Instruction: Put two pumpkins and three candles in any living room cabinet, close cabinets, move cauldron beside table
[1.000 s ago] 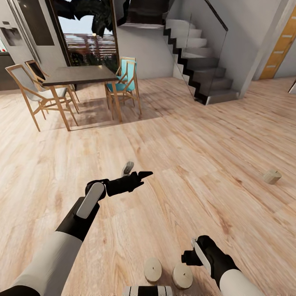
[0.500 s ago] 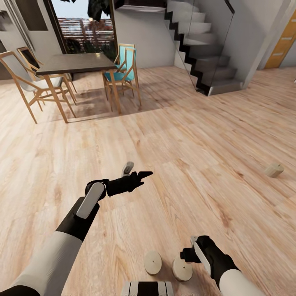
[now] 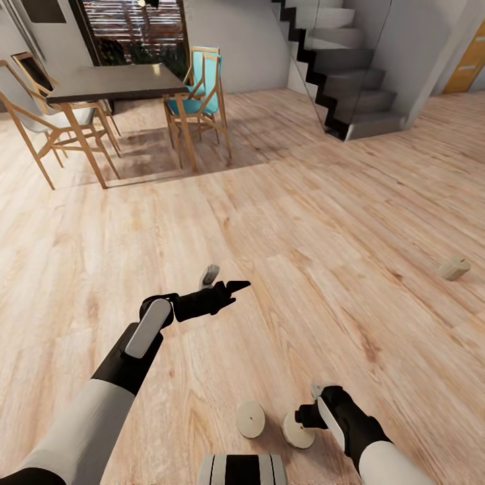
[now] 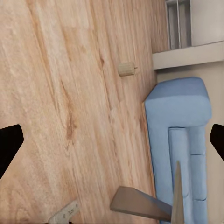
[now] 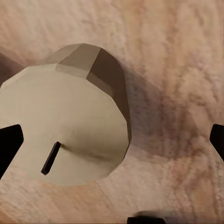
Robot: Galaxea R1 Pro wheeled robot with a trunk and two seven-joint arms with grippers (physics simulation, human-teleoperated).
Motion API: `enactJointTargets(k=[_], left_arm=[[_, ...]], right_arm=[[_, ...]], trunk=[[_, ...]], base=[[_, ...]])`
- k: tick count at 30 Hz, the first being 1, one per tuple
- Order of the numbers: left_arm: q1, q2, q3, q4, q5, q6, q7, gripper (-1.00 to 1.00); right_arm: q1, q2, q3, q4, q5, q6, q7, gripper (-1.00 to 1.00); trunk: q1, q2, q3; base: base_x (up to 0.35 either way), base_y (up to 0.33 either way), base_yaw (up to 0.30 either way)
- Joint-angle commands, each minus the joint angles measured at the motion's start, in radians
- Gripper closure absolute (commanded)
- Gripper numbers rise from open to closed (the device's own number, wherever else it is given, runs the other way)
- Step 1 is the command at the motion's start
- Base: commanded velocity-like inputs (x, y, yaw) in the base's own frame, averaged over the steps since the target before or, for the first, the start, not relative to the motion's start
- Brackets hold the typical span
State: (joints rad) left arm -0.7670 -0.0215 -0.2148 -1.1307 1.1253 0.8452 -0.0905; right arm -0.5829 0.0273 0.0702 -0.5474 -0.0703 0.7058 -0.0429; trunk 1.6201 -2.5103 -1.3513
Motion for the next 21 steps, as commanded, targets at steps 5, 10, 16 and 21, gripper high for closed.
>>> enactJointTargets(k=[5, 10, 16, 21], left_arm=[[0.0, 0.0, 0.0, 0.0, 0.001, 0.0, 0.0, -1.0], [0.0, 0.0, 0.0, 0.0, 0.001, 0.0, 0.0, -1.0], [0.0, 0.0, 0.0, 0.0, 0.001, 0.0, 0.0, -1.0], [0.0, 0.0, 0.0, 0.0, 0.001, 0.0, 0.0, -1.0]], right_arm=[[0.0, 0.0, 0.001, -0.013, -0.001, -0.057, 0.025, -1.0], [0.0, -0.001, 0.003, -0.013, 0.001, -0.065, 0.122, -1.0], [0.0, -0.001, 0.003, -0.01, 0.003, -0.072, 0.18, -1.0], [0.0, -0.001, 0.003, 0.001, 0.003, -0.071, 0.17, -1.0]], trunk=[[0.0, 0.0, -0.004], [0.0, 0.0, -0.004], [0.0, 0.0, -0.004], [0.0, 0.0, -0.004]], base=[[0.0, 0.0, 0.0], [0.0, 0.0, 0.0], [0.0, 0.0, 0.0], [0.0, 0.0, 0.0]])
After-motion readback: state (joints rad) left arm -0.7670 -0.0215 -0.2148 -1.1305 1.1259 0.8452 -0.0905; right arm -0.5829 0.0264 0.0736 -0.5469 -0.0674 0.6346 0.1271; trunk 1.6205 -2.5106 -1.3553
